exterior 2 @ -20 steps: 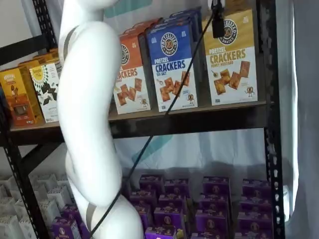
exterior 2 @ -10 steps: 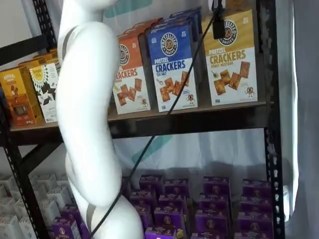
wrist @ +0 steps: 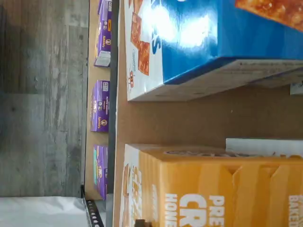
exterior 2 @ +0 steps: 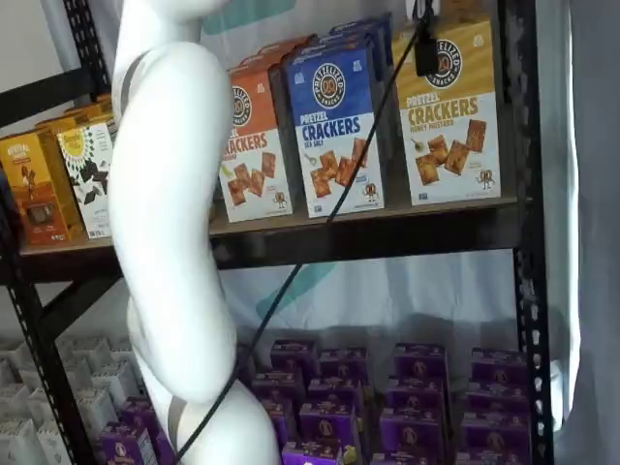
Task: Retrieve the yellow and white box located on the top shelf, the sixth one from the left
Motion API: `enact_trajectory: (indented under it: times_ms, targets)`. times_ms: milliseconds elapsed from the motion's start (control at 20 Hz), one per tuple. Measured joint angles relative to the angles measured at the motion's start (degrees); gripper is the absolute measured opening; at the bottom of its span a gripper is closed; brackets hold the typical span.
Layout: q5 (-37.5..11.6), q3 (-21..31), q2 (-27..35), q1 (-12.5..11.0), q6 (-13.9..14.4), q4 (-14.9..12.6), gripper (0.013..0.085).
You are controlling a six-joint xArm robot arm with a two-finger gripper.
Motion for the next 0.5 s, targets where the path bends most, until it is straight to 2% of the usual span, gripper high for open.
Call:
enact_trajectory:
  times_ms: [100, 200, 500]
  targets:
    - [0.02, 0.06, -0.08, -0.07, -0.04, 0.07, 0.0690]
    - [0.16, 0.04, -0.13, -0.18, -0.07, 0.23, 0.0610]
    - [2.37, -1.09, 0.06, -0.47, -0.02, 0.10, 0.0610]
